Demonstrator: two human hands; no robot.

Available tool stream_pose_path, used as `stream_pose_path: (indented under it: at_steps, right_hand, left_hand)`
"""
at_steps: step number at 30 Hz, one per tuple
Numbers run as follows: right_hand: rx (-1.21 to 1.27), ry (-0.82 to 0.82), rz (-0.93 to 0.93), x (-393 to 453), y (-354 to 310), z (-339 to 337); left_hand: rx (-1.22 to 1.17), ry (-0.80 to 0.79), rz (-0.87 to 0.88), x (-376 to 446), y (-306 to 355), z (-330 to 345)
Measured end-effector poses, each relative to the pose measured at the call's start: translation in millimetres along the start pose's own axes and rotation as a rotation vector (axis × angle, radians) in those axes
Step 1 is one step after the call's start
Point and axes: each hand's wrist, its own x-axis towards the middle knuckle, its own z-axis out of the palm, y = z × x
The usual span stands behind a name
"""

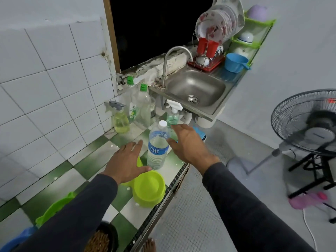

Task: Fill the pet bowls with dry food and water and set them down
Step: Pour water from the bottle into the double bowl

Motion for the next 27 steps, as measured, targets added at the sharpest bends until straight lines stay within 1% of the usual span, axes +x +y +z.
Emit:
stream_pose_path:
  at_steps: [3, 8, 12, 14, 19, 27]
  right_hand:
    - [0.039, -0.003, -0.007, 20.7, 1.9, 0.8]
    - [0.151, -0.004, 0.000, 46.7, 1.4, 7.2]
    - [0.196, 0.006, -0.008, 58.5, 3.0, 11.9]
    - [0.200, 0.022, -0.021, 63.0, 4.8, 13.5]
    - [0.197, 0.037, -0.073, 74.2, 10.9, 16.7]
    - [0.232, 0.030, -0.192, 87.8, 16.0, 16.1]
  left_hand:
    - [0.017, -0.044, 0.015, 21.0, -6.8, 6.9]
    - [-0.116, -0.079, -0.001, 49.6, -9.1, 16.9]
    - [-0.264, -0.119, -0.029, 64.9, -3.3, 26.0]
    - [-0.349, -0.105, -0.037, 71.6, 1.4, 29.0]
    - [-0.584, -0.008, -0.034, 81.9, 12.0, 36.4]
    - [-0.778, 0.049, -0.079, 84.9, 11.4, 51.2]
